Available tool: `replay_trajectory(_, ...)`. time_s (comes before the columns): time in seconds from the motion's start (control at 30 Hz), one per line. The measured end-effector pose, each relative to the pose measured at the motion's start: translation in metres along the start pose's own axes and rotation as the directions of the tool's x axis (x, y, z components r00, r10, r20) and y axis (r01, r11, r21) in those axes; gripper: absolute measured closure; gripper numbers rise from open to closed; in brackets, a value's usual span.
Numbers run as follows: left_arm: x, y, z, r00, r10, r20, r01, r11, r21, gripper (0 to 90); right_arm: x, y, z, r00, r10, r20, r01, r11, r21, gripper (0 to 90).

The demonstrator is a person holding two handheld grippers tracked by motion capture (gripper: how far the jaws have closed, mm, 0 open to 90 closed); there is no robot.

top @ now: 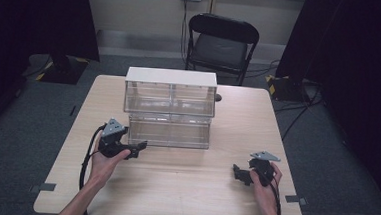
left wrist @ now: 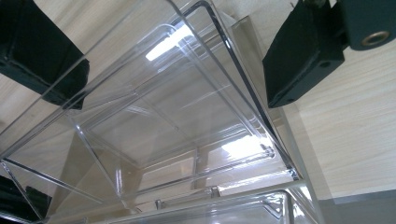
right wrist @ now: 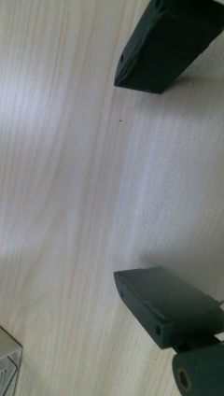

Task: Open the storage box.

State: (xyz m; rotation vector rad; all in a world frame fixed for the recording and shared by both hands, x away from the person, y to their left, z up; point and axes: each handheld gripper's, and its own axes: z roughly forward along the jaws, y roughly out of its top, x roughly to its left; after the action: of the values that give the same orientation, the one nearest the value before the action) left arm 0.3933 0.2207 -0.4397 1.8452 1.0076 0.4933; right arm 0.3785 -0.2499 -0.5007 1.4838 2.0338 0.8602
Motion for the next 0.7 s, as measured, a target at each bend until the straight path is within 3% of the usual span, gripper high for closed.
replay_trajectory(0.13, -0.0004, 0.0009, -0.0006, 1.0000, -0.007, 0.000, 0.007, 0.9999, -0.010, 7.0, 0.0000, 0.0000, 0.0000, 1.0000, 0.000, 0.000, 0.000, 1.000, 0.000, 6.3)
replay_trajectory(0.2, 0.0006, 0.0025, -0.0017, 1.0000, 0.008, 0.005, -0.008, 0.9999, -0.012, 7.7, 0.0000, 0.0000, 0.0000, 1.0000, 0.000, 0.000, 0.000, 1.000, 0.000, 6.3)
replay_trajectory(0.33, 0.0050, 0.0059, -0.0077, 0.9998, -0.018, 0.005, 0.018, 0.9991, -0.038, 8.4, 0.0000, 0.0000, 0.0000, 1.0000, 0.000, 0.000, 0.000, 1.000, 0.000, 6.4)
replay_trajectory(0.47, 0.0074, 0.0062, -0.0079, 0.9999, -0.008, 0.007, 0.008, 0.9998, -0.020, 8.8, 0.0000, 0.0000, 0.0000, 1.0000, 0.000, 0.000, 0.000, 1.000, 0.000, 6.4)
replay_trajectory(0.6, 0.0060, 0.0084, -0.0085, 0.9999, -0.008, 0.011, 0.008, 0.9991, -0.042, 10.5, 0.0000, 0.0000, 0.0000, 1.0000, 0.000, 0.000, 0.000, 1.000, 0.000, 6.3)
replay_trajectory(0.7, 0.0061, 0.0083, -0.0078, 0.9999, -0.003, 0.012, 0.003, 0.9994, -0.033, 11.8, -0.0001, 0.0000, 0.0000, 1.0000, -0.001, -0.001, 0.001, 1.000, 0.000, 6.3)
